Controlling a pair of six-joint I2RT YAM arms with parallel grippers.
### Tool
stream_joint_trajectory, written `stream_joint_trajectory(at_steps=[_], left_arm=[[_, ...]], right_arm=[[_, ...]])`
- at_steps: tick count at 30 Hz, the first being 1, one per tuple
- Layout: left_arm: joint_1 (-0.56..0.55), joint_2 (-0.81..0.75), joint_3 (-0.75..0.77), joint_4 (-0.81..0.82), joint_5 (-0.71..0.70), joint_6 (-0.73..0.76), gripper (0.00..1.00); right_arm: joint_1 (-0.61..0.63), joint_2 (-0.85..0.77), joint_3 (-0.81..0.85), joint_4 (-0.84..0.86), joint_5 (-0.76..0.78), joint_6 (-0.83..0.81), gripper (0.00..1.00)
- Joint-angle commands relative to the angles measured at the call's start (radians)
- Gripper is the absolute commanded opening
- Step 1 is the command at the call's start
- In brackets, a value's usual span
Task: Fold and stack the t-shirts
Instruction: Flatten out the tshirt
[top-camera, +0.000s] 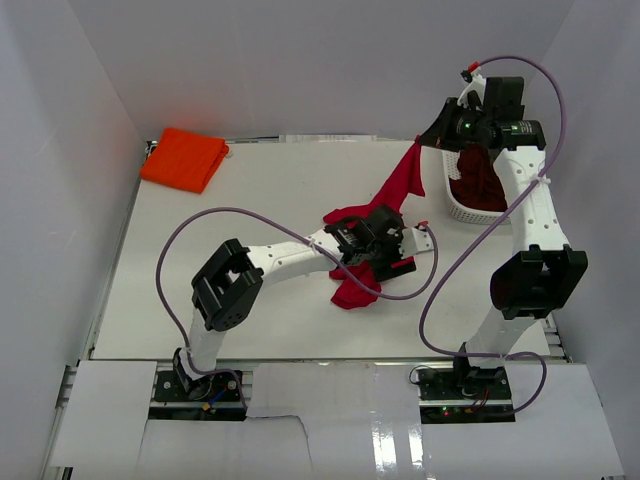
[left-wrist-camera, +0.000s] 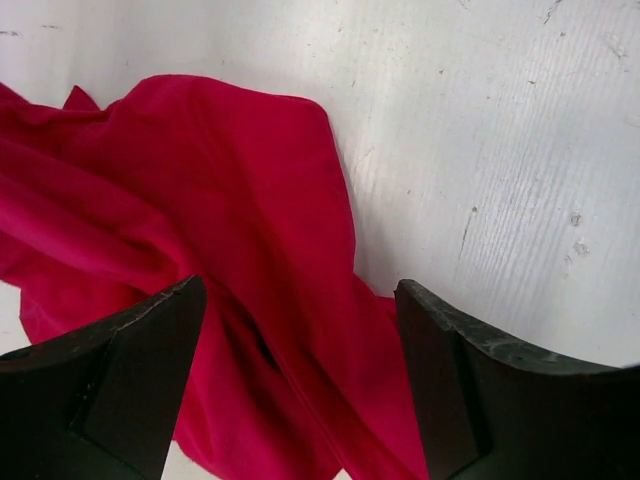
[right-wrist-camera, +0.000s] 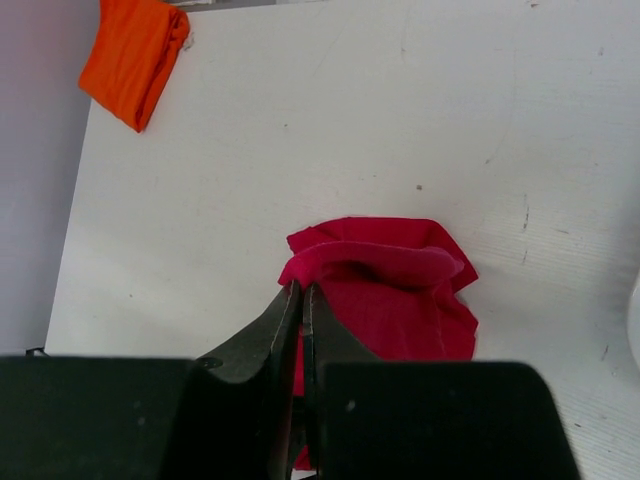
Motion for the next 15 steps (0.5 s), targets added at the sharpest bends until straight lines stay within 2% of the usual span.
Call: stream_joint_trajectory(at_steps=[1, 6, 13, 15], left_arm=[[-0.008, 0.013, 0.061, 0.026, 0.006, 0.019, 0.87], [-0.028, 0.060, 0.113, 0.029, -0.040, 0.042, 0.87], [-0.047, 0.085, 0.101, 0.150, -0.066, 0.058, 0.89], [-0.051, 0.099, 0.107, 0.182, -0.130, 0.081, 0.89]], right_arm=[[0.005, -0.004, 0.067, 0.015, -0.035, 0.017, 0.08], [0.003, -0.007, 0.113, 0.020, -0.083, 0.053, 0.08], [0.011, -0.035, 0.116, 0.021, -0.104, 0.078, 0.08], [0.009, -0.035, 0.118, 0.020, -0.116, 0.081, 0.08]])
